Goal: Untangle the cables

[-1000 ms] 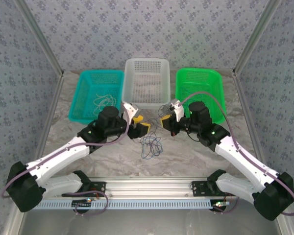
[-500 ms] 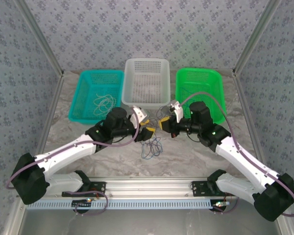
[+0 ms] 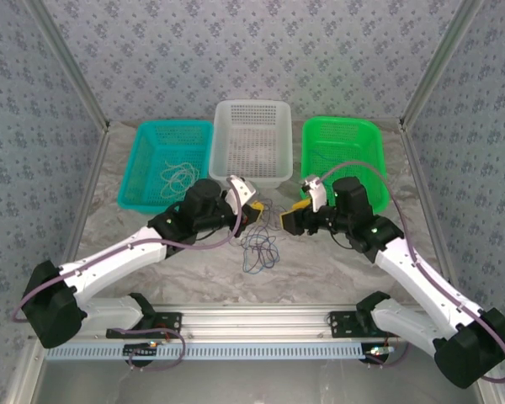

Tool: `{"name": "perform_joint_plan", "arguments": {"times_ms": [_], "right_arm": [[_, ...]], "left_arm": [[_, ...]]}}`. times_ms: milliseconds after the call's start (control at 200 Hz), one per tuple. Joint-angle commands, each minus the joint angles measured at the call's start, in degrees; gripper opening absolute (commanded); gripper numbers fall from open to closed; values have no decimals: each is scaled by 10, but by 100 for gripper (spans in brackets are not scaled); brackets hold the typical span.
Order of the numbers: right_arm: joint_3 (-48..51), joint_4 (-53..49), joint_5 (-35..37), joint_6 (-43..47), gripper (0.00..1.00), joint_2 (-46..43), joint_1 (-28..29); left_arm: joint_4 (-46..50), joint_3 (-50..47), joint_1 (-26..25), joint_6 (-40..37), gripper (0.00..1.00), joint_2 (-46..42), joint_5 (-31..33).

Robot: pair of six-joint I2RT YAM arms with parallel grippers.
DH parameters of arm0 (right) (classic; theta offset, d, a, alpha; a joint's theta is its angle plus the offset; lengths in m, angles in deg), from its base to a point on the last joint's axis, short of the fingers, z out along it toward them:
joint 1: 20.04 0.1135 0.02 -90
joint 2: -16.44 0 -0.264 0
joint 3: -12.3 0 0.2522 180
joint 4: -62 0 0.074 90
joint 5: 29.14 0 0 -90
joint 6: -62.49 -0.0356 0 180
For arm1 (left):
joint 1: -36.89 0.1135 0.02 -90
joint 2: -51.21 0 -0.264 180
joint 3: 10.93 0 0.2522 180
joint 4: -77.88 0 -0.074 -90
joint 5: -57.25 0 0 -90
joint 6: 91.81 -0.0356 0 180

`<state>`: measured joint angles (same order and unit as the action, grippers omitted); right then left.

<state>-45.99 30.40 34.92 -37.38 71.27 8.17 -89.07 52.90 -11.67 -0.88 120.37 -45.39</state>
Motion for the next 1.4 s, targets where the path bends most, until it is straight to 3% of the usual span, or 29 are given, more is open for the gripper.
{"name": "perform_joint_plan", "arguments": {"times_ms": [0, 430, 680, 1034, 1394], "right_arm": [[16, -48, 54, -15, 68, -20, -15], [25, -30, 115, -7, 78, -48, -4], [28, 19, 160, -2, 82, -47, 5], [-14, 123, 88, 9, 87, -6, 29], [-21, 142, 99, 21, 88, -25, 69]], "left_arm": [[34, 30, -3, 6, 0, 1, 43], [99, 89, -4, 25, 0, 25, -6], [84, 101, -5, 33, 0, 1, -54], [94, 117, -5, 11, 0, -29, -116], [112, 121, -5, 5, 0, -31, -112]]}}
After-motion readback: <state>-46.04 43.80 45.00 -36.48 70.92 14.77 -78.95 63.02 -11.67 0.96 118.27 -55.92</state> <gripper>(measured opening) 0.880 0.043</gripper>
